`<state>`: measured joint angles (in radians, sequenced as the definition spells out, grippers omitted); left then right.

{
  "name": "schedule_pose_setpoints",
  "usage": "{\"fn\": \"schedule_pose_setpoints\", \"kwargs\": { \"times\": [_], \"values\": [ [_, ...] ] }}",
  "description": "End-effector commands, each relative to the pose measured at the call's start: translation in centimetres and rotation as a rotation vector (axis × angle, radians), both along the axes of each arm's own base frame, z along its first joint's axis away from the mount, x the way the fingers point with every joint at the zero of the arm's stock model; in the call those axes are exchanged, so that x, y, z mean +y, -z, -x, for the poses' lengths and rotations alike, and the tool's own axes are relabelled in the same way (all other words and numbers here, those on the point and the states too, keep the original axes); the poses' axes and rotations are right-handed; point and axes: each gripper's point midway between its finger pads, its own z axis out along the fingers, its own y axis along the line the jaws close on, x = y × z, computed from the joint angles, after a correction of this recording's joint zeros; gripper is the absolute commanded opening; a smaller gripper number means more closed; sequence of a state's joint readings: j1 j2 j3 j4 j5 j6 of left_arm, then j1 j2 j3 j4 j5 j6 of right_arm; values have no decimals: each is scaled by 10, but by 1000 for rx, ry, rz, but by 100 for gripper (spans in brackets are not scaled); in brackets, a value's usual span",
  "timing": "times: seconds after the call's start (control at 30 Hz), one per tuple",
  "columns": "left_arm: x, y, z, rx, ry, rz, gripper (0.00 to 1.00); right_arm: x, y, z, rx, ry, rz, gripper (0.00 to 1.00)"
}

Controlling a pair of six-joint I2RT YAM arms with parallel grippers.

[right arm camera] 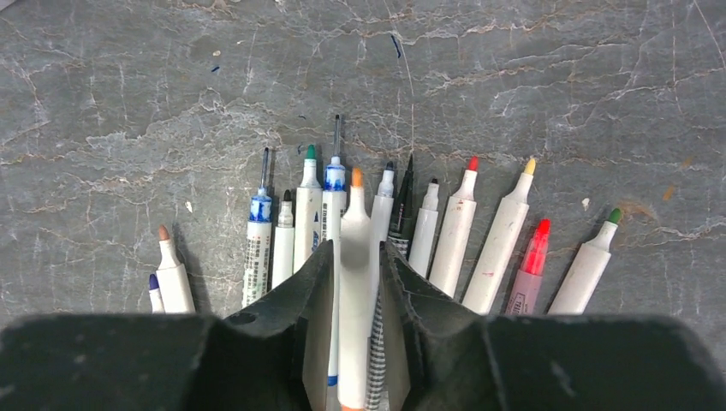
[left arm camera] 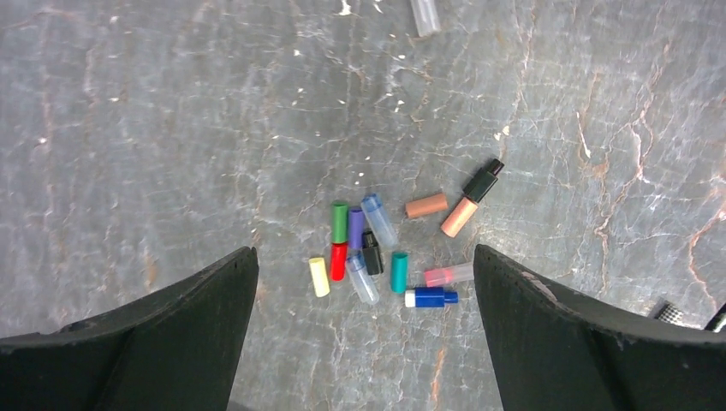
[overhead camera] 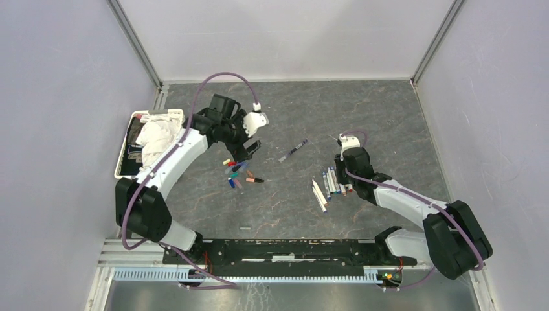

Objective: Open the pen caps
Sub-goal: Place the pen at the center of the board.

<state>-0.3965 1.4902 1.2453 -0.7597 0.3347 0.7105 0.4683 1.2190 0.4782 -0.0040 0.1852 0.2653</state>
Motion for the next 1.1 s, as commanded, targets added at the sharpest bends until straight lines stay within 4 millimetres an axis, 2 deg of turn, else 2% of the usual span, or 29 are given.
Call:
{"fn": "schedule_pose_setpoints", "kwargs": {
  "times": [0.0,0.23,0.37,0.43,0.6,0.8,0.83,0.87,1.07],
  "values": [
    [6,-39,7,19,-82,66,100,0,-8,-8,-43,22,-17,33],
    [9,-52,10,-11,-90,76,100,1,-9,-5,-39,18,-29,32],
    [9,-56,11,6,-109,106,100,9,-30,-17,-89,-12,-43,33],
    [12,-59,9,2,-125,115,100,17,-42,-29,-107,-52,-39,39],
    [21,-64,7,-4,-152,139,100,59,-67,-63,-122,-228,-59,50],
    [24,-53,21,52,-133,139,100,116,-67,-89,-172,-594,-60,58],
    [24,-52,24,59,-130,138,100,122,-67,-93,-194,-640,-51,59],
    [25,-50,25,63,-127,136,100,127,-67,-98,-213,-673,-43,66],
    [26,-46,32,88,-111,134,100,161,-51,-117,-154,-871,-48,69]
  ]
}}
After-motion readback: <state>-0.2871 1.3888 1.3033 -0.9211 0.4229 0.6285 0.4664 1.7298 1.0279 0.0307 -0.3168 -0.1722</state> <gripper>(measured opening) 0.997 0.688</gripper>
